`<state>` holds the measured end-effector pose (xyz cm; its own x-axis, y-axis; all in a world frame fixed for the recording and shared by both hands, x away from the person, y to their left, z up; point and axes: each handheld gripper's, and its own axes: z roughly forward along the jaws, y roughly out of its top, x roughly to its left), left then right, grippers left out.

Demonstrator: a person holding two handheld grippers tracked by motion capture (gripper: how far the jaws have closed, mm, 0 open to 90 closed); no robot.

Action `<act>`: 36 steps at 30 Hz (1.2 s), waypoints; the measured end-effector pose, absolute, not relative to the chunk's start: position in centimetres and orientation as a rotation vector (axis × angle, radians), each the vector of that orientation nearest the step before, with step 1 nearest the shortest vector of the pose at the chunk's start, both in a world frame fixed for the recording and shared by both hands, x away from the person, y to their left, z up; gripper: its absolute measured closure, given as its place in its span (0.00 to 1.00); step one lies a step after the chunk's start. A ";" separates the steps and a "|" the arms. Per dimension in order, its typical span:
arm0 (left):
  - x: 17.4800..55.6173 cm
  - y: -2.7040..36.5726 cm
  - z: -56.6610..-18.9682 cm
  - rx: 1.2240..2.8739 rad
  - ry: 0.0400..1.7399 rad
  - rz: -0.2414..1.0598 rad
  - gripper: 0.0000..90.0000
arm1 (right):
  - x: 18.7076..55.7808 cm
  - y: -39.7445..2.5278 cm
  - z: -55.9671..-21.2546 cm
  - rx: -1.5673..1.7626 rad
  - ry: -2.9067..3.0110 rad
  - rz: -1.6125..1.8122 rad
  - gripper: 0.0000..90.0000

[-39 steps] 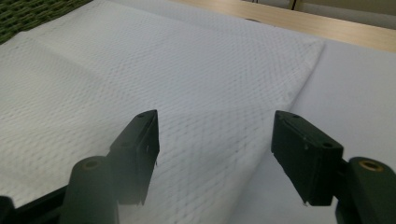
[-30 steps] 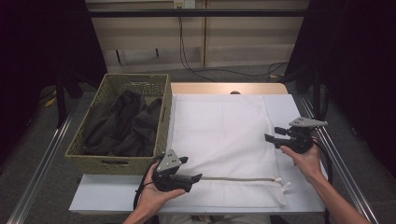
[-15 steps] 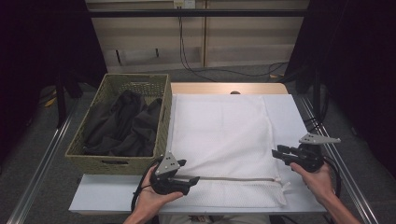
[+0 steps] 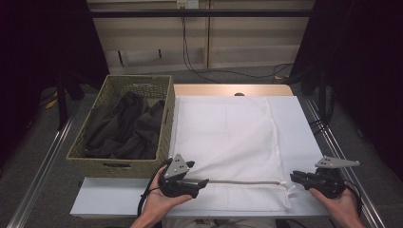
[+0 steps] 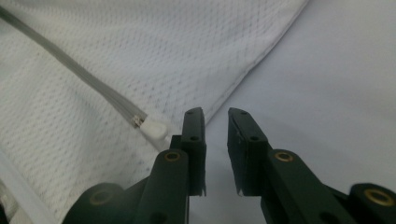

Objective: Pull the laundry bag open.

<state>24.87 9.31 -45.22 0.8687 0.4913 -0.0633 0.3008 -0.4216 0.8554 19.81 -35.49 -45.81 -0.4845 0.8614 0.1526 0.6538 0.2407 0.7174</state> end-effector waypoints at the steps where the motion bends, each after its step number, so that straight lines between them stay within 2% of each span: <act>1: 24.9 9.1 -45.2 2.039 0.577 0.240 0.26 | 19.7 -35.4 -45.9 1.419 2.255 1.079 0.84; 8: 24.9 8.8 -45.4 2.063 0.549 0.230 0.24 | 19.8 -34.6 -46.3 1.394 2.356 1.038 0.81; 10: 24.8 8.7 -45.4 2.060 0.557 0.233 0.23 | 19.9 -34.6 -46.4 1.397 2.368 1.042 0.77; 11: 24.8 8.7 -45.3 2.069 0.550 0.237 0.23 | 19.9 -34.5 -46.4 1.392 2.380 1.053 0.71; 23: 24.8 8.3 -45.5 2.072 0.543 0.224 0.23 | 20.6 -33.2 -47.1 1.352 2.441 1.030 0.59; 33: 24.9 7.9 -45.5 2.089 0.540 0.213 0.23 | 20.2 -32.2 -47.0 1.238 2.456 0.920 0.65; 34: 24.8 7.7 -45.5 2.098 0.544 0.216 0.24 | 20.2 -32.2 -47.0 1.244 2.459 0.929 0.74; 36: 24.7 7.6 -45.6 2.085 0.545 0.183 0.24 | 20.5 -32.5 -47.0 1.252 2.474 0.960 0.82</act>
<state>24.72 7.59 -45.57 0.8899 0.4487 -0.0823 0.3084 -0.4588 0.8333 20.47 -32.46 -47.01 -0.6185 0.7790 0.1028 0.6446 0.4282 0.6334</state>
